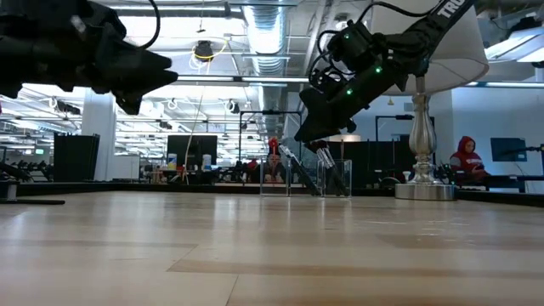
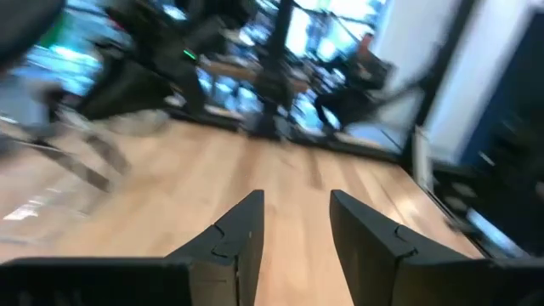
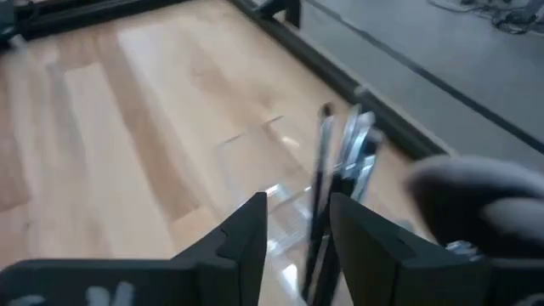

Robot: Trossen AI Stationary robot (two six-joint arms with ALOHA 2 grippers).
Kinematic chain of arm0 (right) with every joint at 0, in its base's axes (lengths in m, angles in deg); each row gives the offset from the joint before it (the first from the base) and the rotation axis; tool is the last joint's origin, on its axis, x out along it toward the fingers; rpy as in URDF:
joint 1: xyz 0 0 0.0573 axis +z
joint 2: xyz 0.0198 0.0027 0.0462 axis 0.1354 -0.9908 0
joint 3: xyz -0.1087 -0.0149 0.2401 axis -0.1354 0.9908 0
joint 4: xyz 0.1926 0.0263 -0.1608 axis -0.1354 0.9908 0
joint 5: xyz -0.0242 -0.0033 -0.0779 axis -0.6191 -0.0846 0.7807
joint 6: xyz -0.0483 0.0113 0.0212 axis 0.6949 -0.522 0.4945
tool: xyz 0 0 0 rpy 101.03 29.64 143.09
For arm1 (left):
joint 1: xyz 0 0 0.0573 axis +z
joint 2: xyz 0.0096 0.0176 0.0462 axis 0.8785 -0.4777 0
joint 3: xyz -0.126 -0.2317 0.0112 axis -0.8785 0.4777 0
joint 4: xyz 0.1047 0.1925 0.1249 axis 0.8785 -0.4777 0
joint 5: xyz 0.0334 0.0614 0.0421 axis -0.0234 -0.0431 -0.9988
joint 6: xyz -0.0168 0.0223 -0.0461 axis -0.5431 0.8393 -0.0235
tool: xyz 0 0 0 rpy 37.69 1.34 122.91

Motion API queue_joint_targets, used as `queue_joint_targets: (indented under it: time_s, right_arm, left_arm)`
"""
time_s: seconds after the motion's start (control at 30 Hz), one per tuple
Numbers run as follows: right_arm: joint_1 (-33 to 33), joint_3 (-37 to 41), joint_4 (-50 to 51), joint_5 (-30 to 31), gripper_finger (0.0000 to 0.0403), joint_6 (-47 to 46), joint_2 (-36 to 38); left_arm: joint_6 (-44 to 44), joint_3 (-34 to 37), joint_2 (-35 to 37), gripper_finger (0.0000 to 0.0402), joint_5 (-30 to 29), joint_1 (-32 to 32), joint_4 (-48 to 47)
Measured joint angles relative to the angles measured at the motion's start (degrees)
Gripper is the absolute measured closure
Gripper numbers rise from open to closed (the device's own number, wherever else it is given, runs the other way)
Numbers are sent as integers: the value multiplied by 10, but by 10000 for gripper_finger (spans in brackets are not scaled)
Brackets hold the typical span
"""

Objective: Put items in baskets/containers
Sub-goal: Put the silver liner brush into the transparent organizer

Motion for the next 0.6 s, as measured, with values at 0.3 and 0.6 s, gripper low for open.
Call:
queue_joint_targets:
  time_s: [0.3, 0.6]
  right_arm:
    - [136, 0, 21, 45, 294, 31, 6]
    - [293, 0, 93, 138, 307, -8, 68]
  left_arm:
    - [-6, -119, 0, 270, -10, -52, -279]
    - [-130, -282, -19, 270, -68, -113, -738]
